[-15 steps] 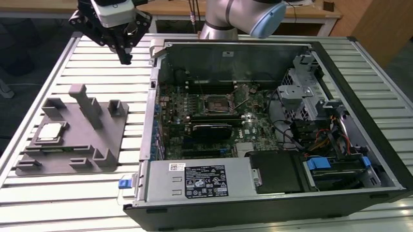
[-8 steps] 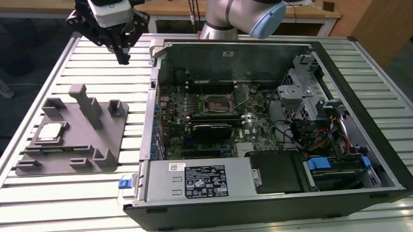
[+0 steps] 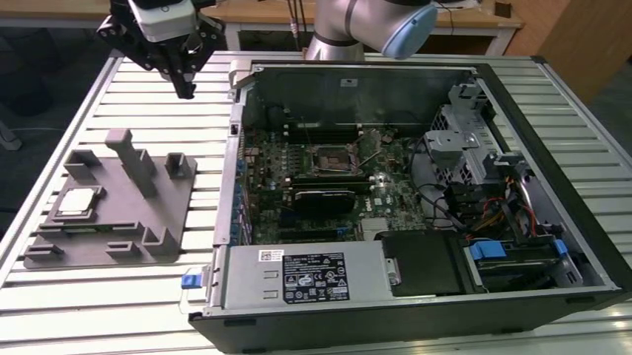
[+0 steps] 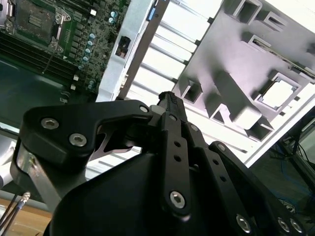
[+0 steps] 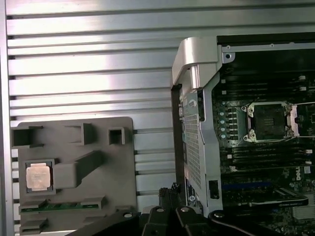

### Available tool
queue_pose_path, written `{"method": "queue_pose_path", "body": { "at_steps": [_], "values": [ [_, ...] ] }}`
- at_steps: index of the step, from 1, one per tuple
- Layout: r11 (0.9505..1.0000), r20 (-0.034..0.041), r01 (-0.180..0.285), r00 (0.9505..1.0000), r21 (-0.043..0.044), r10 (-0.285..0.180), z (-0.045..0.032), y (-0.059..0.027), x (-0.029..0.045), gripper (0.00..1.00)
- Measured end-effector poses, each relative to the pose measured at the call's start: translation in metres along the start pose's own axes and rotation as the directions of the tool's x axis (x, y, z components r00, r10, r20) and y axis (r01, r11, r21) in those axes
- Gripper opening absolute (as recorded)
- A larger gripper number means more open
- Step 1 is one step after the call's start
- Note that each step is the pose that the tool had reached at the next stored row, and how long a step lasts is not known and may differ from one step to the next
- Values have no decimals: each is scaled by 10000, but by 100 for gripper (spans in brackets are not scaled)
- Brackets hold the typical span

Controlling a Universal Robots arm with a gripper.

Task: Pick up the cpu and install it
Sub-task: 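Reach for the cpu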

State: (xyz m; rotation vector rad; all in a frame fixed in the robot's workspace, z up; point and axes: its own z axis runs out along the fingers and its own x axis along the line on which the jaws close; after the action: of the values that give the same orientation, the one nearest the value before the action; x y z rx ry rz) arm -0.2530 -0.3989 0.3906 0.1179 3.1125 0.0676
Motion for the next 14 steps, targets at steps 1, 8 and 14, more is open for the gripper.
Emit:
{"method": "queue_pose_path", "body": {
  "at_steps": [1,8,14],
  "values": [
    [10000,0,0,10000,0,0,0,0,5,11],
    [10000,0,0,10000,0,0,-1,-3,37,11],
    [10000,0,0,10000,0,0,-2,-5,61,11]
  ]
}}
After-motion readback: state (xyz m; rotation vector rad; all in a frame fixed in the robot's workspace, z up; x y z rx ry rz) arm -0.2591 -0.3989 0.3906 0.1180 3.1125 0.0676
